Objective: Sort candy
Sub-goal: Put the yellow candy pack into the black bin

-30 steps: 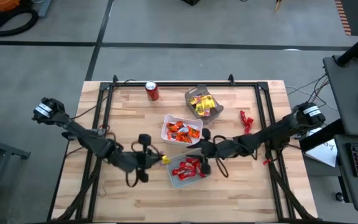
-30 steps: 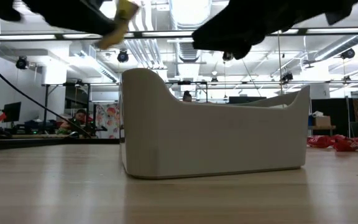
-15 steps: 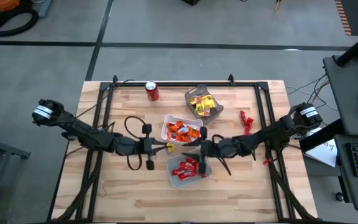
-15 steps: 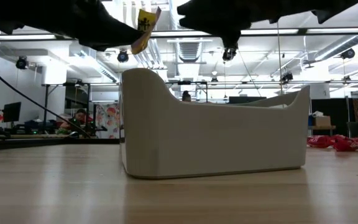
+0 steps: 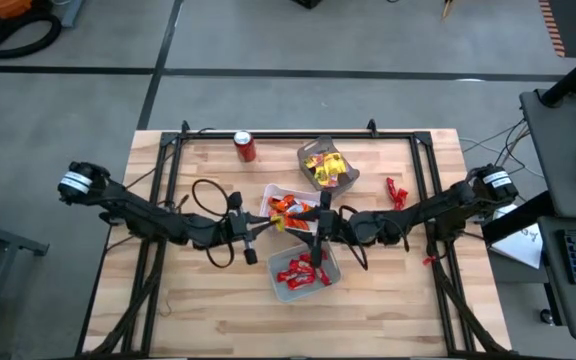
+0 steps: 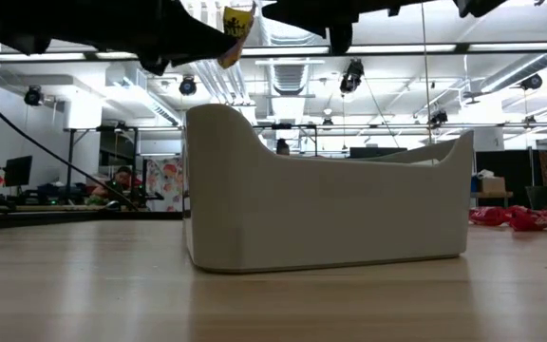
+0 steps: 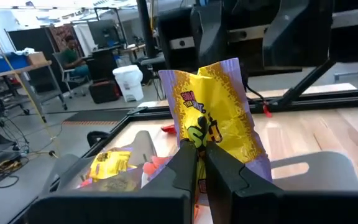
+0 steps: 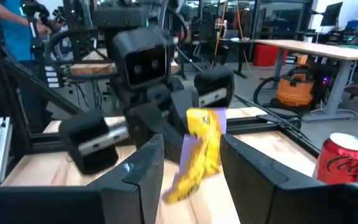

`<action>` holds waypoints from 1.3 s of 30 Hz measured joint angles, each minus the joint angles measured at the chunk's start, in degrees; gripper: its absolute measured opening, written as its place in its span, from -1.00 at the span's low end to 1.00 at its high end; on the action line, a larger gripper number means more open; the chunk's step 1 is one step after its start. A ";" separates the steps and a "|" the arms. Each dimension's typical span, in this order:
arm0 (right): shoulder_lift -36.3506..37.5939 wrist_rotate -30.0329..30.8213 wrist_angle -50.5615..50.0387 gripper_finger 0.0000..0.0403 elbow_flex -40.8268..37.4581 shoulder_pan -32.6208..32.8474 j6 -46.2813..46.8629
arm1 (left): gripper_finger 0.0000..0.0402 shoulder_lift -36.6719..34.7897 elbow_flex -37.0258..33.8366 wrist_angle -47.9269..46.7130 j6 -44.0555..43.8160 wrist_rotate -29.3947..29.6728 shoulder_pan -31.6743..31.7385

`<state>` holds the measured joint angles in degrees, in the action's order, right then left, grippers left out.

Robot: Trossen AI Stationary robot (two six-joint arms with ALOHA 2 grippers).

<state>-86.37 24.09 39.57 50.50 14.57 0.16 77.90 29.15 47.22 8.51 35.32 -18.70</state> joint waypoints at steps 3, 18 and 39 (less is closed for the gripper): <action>0.00 -0.01 -0.08 -0.25 0.08 -0.25 0.22 | -0.99 2.96 0.48 3.34 -0.01 0.11 0.00; 0.00 -0.01 -5.37 -0.28 0.02 -1.14 1.36 | -0.99 11.76 7.92 3.72 3.02 5.75 0.07; 2.49 4.09 -13.99 -0.96 0.92 -4.53 -4.42 | -0.37 7.27 7.56 -4.58 1.93 11.46 0.05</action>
<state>-83.88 28.18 25.58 51.42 10.03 -4.26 85.18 36.71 42.64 10.45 46.78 -18.65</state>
